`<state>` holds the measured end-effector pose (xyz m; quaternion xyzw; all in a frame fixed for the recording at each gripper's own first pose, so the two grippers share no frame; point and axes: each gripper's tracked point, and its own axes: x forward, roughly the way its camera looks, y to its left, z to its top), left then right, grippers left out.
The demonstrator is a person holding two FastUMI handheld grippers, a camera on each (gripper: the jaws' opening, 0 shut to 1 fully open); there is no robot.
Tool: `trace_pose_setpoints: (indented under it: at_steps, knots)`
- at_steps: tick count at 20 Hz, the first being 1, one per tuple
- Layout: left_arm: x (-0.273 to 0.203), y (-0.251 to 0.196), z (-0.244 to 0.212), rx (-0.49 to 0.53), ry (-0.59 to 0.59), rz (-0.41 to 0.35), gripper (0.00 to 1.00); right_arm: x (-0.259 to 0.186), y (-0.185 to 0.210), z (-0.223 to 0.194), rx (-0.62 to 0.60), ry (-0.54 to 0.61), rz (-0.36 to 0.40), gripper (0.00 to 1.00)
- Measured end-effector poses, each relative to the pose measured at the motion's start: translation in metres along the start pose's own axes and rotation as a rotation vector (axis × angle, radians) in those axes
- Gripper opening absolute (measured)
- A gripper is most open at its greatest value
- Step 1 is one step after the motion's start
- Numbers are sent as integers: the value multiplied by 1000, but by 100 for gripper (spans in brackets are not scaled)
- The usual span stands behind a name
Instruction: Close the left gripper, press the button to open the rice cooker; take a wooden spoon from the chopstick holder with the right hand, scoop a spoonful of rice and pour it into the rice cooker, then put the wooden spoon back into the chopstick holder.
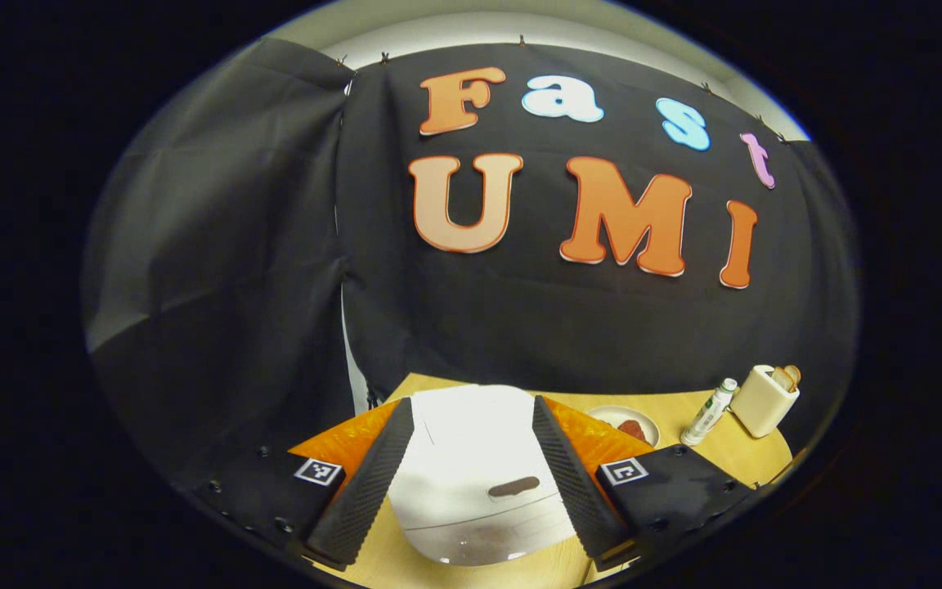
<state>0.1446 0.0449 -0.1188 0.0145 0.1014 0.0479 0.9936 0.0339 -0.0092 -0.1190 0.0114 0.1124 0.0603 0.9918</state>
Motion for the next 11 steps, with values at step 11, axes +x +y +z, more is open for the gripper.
trace_pose_setpoints:
  at_steps: [11]
  knots:
    - [-24, -3, 113, 44, -152, -38, 99, 11, 50, 55, -92, -99, 110, 95]
